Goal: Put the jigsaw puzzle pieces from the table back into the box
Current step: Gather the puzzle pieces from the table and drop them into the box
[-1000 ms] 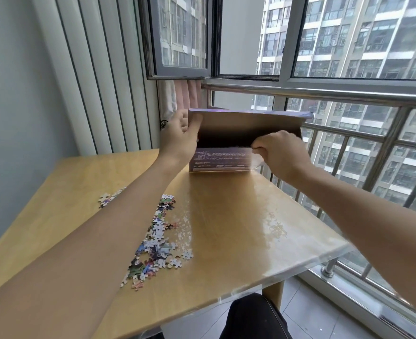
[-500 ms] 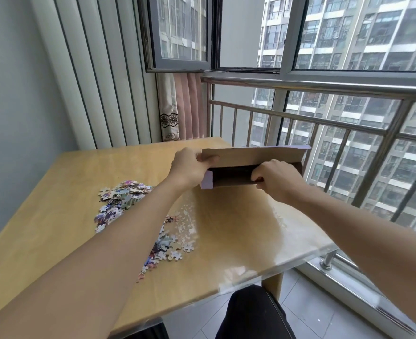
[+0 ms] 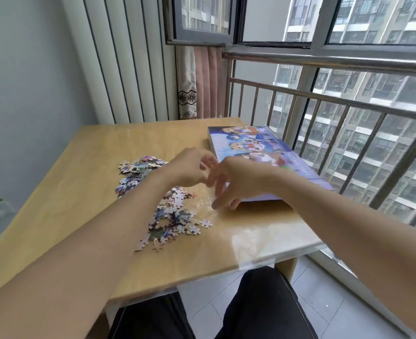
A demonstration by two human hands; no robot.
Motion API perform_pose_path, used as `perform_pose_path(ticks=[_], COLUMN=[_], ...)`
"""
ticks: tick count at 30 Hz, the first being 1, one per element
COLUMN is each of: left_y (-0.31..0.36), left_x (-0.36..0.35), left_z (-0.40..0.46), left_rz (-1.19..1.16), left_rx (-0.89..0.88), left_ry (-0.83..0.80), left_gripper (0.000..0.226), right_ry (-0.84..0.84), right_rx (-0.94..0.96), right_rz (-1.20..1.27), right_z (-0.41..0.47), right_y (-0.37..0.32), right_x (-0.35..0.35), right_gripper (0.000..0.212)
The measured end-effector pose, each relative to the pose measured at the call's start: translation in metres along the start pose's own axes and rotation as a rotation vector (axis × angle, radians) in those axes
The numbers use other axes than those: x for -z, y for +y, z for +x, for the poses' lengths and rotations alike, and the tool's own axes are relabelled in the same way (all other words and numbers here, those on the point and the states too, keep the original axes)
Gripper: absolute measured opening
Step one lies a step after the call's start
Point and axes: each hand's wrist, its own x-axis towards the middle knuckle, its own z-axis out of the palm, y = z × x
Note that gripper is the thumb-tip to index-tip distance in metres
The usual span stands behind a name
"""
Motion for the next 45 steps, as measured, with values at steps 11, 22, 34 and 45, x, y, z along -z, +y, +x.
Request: perform_pose_path(ticks=[11,22,34,45], left_y=[-0.114,-0.103,-0.172,-0.232], left_x=[0.046,0.026,0.065,0.037], left_z=[-0.107,-0.151,-0.044,-0.024], left_rz=[0.584,0.008,-0.072,-0.189], left_rx=[0.642,0.378,0.372,0.423], left_ry=[0.240,-0.100,0.674,0.599], left_gripper=[0.074,0.141,0.049,0.054], right_ry=[0.134,0.496,0.194,-0.082], right_rx=[-0.083,0.004,-0.073,0.173], right_rz=[-0.125,0.368,0.241,0.035], right_z=[0.056,0.109,0.231,0.293], right_y=[-0.026,-0.017,-0.021,-0.060], right_x=[-0.097,-0.079,-0.067,-0.067], right_gripper=[0.075,0.031,0.094,0.082])
